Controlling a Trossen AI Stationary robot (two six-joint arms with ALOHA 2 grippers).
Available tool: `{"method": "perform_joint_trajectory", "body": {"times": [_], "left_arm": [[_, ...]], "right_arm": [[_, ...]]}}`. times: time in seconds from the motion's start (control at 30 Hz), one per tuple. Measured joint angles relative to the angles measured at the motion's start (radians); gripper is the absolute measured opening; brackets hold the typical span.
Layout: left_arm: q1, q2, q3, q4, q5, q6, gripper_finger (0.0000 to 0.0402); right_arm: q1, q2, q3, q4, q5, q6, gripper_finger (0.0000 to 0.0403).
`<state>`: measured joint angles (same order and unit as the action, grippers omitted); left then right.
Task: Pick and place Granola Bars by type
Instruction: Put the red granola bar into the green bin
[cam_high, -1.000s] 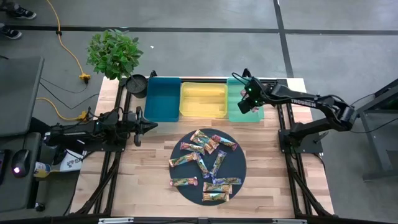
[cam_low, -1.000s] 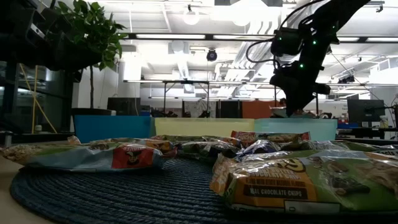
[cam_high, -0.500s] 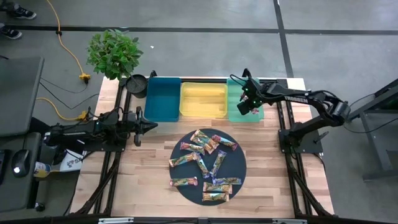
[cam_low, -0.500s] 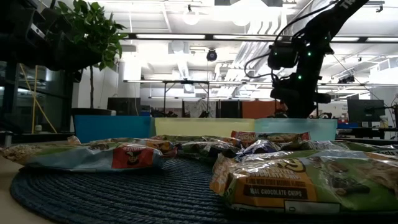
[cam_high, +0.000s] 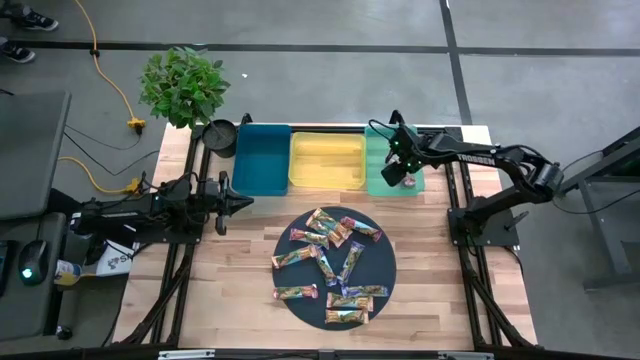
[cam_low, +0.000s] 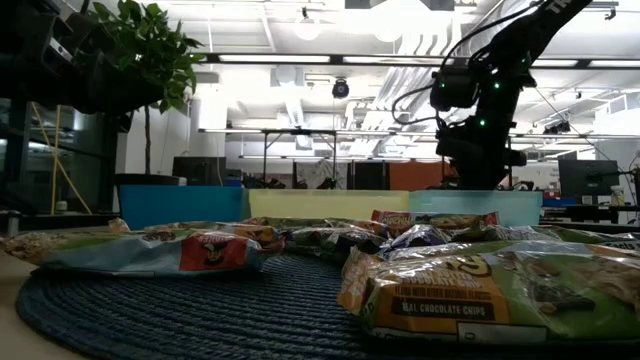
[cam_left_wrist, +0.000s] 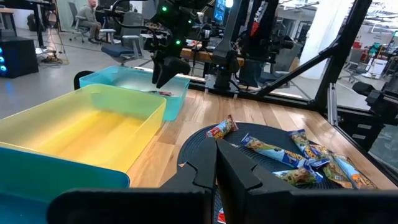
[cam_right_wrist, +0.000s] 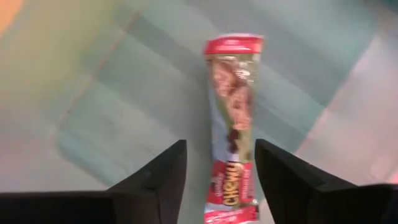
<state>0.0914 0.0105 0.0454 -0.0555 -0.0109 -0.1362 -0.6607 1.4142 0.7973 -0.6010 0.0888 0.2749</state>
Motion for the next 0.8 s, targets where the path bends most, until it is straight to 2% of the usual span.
{"method": "perform_joint_trajectory", "body": {"times": [0.43, 0.63, 0.8], "left_arm": [[0.000, 0.000, 0.000, 0.000, 0.000, 0.000, 0.0007], [0.000, 0.000, 0.000, 0.000, 0.000, 0.000, 0.0007], [0.000, 0.000, 0.000, 0.000, 0.000, 0.000, 0.0007]], "right_arm": [[0.104, -0.147, 0.170, -0.033, -0.125, -0.228, 0.0210], [0.207, -0.190, 0.276, -0.106, -0.192, -0.162, 0.0222], [0.358, -0.192, 0.326, -0.127, -0.233, -0.092, 0.0225]]}}
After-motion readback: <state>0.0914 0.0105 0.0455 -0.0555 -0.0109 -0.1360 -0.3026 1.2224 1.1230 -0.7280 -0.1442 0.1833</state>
